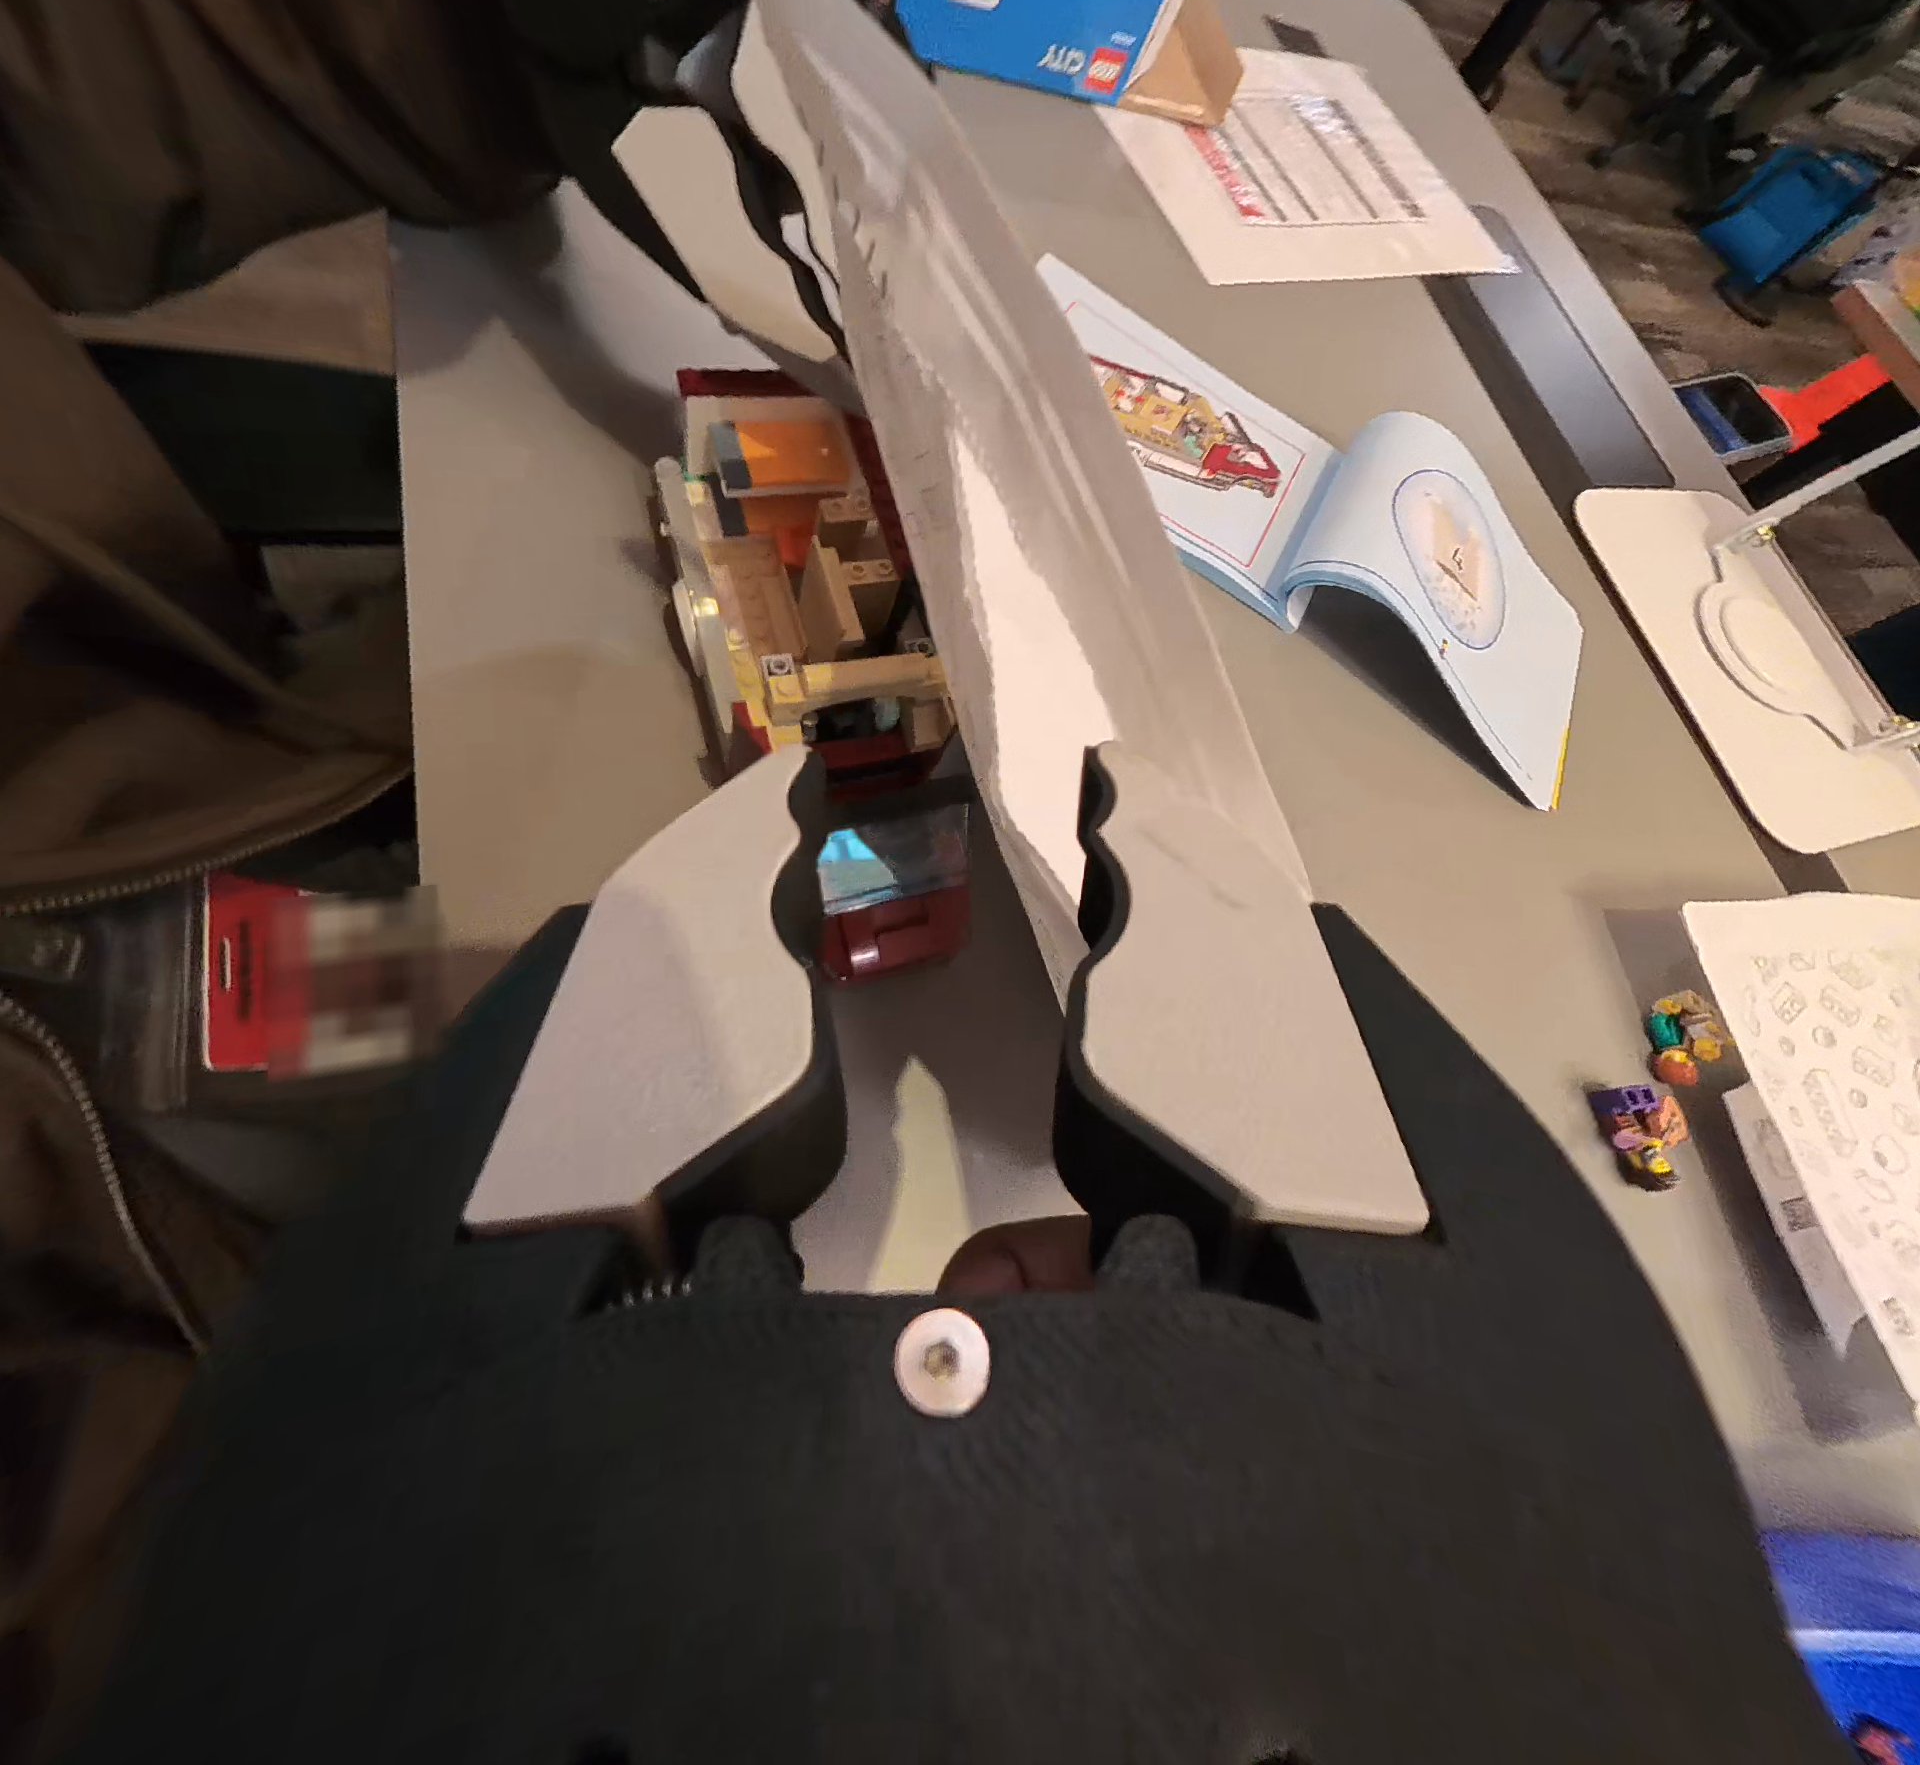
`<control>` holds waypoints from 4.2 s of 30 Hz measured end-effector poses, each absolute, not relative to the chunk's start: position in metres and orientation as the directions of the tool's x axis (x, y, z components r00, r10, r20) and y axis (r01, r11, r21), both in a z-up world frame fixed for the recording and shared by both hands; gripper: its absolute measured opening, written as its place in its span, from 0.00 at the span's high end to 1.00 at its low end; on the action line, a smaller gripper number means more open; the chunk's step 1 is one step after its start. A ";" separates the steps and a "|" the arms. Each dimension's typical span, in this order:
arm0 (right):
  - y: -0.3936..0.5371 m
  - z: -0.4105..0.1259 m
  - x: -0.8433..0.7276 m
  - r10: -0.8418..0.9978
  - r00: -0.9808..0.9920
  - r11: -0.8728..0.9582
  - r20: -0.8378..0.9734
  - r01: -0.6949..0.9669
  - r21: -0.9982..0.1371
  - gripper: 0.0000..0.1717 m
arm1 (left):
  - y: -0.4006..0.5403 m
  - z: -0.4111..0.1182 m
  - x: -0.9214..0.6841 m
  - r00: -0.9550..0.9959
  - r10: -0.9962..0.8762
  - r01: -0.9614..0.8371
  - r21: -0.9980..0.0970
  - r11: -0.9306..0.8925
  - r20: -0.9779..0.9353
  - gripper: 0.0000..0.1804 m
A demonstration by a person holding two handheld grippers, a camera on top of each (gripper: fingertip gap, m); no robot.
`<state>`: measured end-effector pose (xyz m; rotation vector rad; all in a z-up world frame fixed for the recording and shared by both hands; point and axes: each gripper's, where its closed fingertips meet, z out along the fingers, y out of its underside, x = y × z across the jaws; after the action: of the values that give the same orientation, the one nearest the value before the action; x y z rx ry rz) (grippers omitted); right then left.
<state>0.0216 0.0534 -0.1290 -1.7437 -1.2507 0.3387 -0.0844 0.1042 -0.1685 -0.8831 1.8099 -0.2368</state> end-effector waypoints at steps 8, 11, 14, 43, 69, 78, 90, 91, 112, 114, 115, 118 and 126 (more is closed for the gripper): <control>0.045 -0.124 0.020 0.809 0.535 -0.061 0.244 0.489 -0.870 0.74 | 0.091 -0.152 -0.095 -0.129 -0.801 -0.407 -0.705 0.581 -0.585 0.90; 0.042 -0.123 0.017 0.795 0.550 -0.045 0.256 0.475 -0.879 0.74 | 0.077 -0.135 -0.099 -0.143 -0.863 -0.365 -0.785 0.501 -0.484 0.86; 0.037 -0.125 0.013 0.780 0.560 -0.023 0.281 0.473 -0.881 0.74 | 0.066 -0.120 -0.099 -0.138 -0.891 -0.346 -0.822 0.452 -0.432 0.83; 0.071 -0.076 0.046 0.707 0.455 0.079 0.542 0.710 -0.700 0.76 | -0.019 -0.152 -0.058 -0.460 -0.771 -0.479 -0.609 0.633 -0.439 1.00; 0.085 -0.155 0.037 0.905 0.377 -0.171 0.197 0.746 -0.644 0.75 | 0.089 -0.136 -0.029 -0.253 -0.915 -0.658 -0.637 0.401 -0.315 0.87; 0.082 -0.163 0.032 0.943 0.331 -0.241 0.016 0.718 -0.653 0.84 | 0.092 -0.168 -0.022 -0.370 -0.917 -0.756 -0.525 0.392 -0.152 0.97; 0.087 -0.165 0.026 0.952 0.305 -0.239 -0.007 0.729 -0.641 0.89 | 0.088 -0.166 -0.025 -0.361 -0.916 -0.744 -0.539 0.396 -0.175 1.00; 0.087 -0.163 0.026 0.950 0.311 -0.239 -0.003 0.726 -0.645 0.90 | 0.087 -0.165 -0.026 -0.365 -0.915 -0.740 -0.542 0.399 -0.175 1.00; 0.086 -0.156 0.016 0.955 0.297 -0.231 -0.016 0.707 -0.668 0.86 | 0.082 -0.160 -0.025 -0.375 -0.903 -0.729 -0.534 0.428 -0.212 1.00; 0.088 -0.156 0.017 0.953 0.303 -0.237 -0.017 0.706 -0.667 0.86 | 0.081 -0.160 -0.026 -0.378 -0.901 -0.727 -0.534 0.431 -0.212 1.00; 0.088 -0.157 0.019 0.952 0.307 -0.238 -0.013 0.709 -0.664 0.86 | 0.080 -0.159 -0.027 -0.381 -0.900 -0.725 -0.535 0.433 -0.213 1.00; 0.088 -0.158 0.020 0.952 0.306 -0.245 -0.026 0.706 -0.664 0.86 | 0.081 -0.158 -0.026 -0.378 -0.900 -0.724 -0.536 0.434 -0.218 1.00; 0.080 -0.155 0.021 0.960 0.278 -0.222 -0.028 0.699 -0.680 0.86 | 0.081 -0.159 -0.025 -0.371 -0.903 -0.725 -0.539 0.428 -0.217 1.00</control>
<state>0.0212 0.0802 -0.1552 -1.9987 -1.4855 0.6149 -0.0254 0.0813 -0.1590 -1.3736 2.2042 -0.4908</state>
